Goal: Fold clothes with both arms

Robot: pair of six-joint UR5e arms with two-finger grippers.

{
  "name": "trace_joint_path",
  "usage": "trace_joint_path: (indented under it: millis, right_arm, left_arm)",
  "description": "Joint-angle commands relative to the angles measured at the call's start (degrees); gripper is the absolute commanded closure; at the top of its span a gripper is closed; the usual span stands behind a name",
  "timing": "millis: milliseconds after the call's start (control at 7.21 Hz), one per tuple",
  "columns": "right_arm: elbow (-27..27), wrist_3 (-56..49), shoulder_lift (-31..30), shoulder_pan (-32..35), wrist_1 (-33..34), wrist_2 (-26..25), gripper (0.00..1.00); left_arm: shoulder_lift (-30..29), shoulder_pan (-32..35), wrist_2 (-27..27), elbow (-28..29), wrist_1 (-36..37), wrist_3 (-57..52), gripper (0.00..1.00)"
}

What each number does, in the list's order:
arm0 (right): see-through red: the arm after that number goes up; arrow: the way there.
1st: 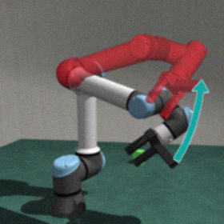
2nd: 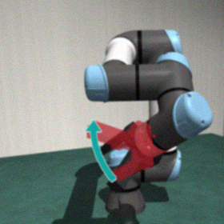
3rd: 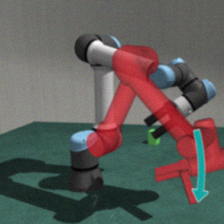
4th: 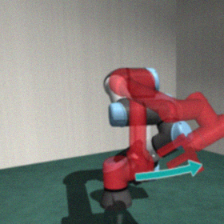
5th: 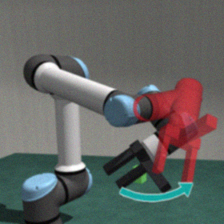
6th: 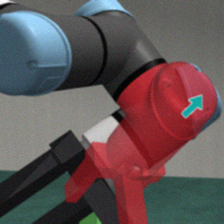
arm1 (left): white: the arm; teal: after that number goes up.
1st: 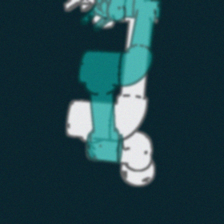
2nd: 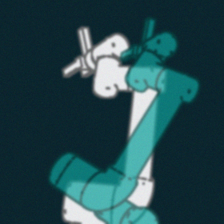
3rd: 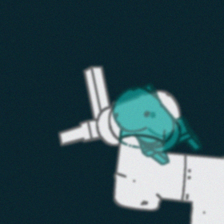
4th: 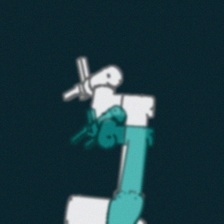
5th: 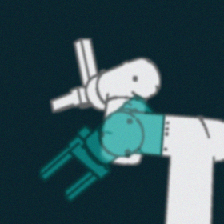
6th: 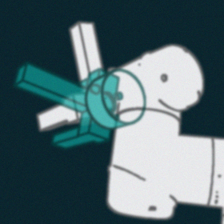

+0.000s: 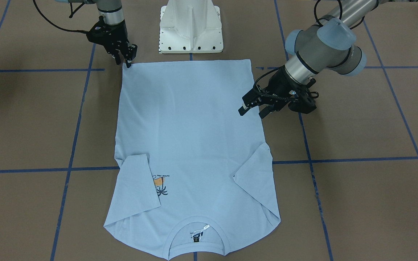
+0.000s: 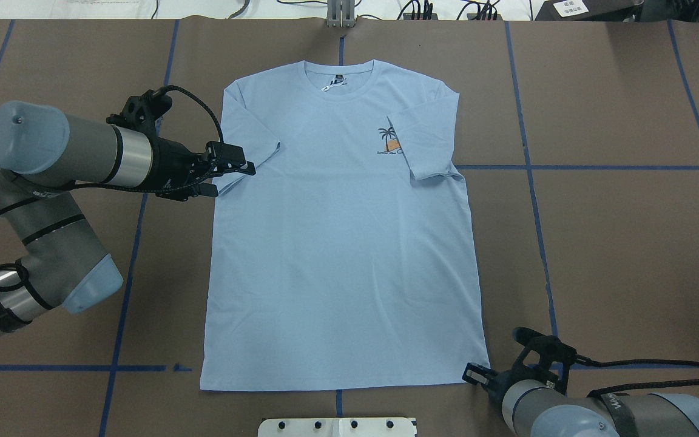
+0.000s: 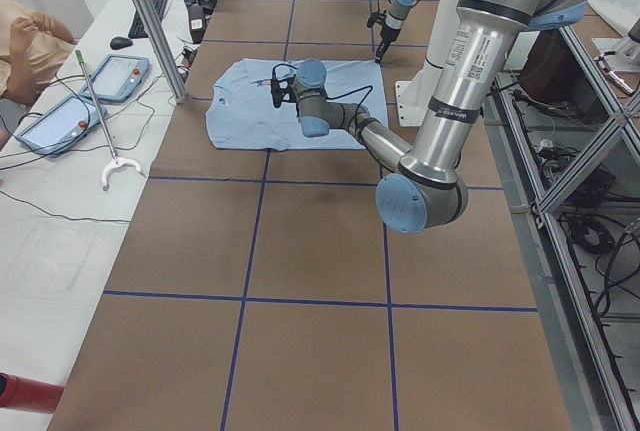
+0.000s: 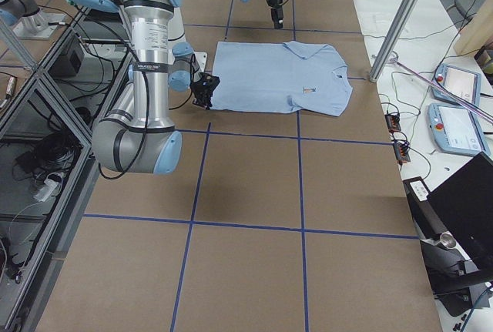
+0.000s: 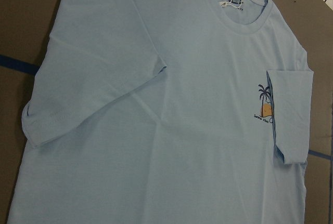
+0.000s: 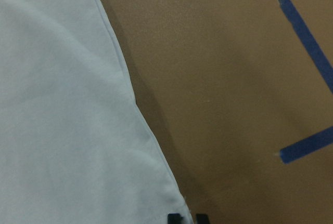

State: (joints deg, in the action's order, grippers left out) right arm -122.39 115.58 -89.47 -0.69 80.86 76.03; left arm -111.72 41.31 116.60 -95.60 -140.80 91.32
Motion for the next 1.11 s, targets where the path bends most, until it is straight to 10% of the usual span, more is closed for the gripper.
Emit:
trace_joint_path:
  millis: [0,277,694,971]
  right_arm:
    - [-0.04,0.0,0.0,-0.1,0.0,0.0,1.0]
    - [-2.4,-0.26,0.09,0.24,0.0,0.35,1.0]
    - [-3.47,-0.18,-0.17,0.86,0.0,0.61,1.0]
    - [-3.38,-0.26,0.0,1.13,0.0,0.61,1.0]
  left_arm:
    - [-0.34,0.0,0.03,-0.55,0.0,2.26,0.01]
    - [-0.25,-4.09,-2.23,-5.71,5.4,5.52,0.01]
    - [0.45,-19.81,-19.96,-23.01,39.9,7.45,0.01]
    - [7.45,-27.56,-22.82,-24.37,41.04,16.5,0.06]
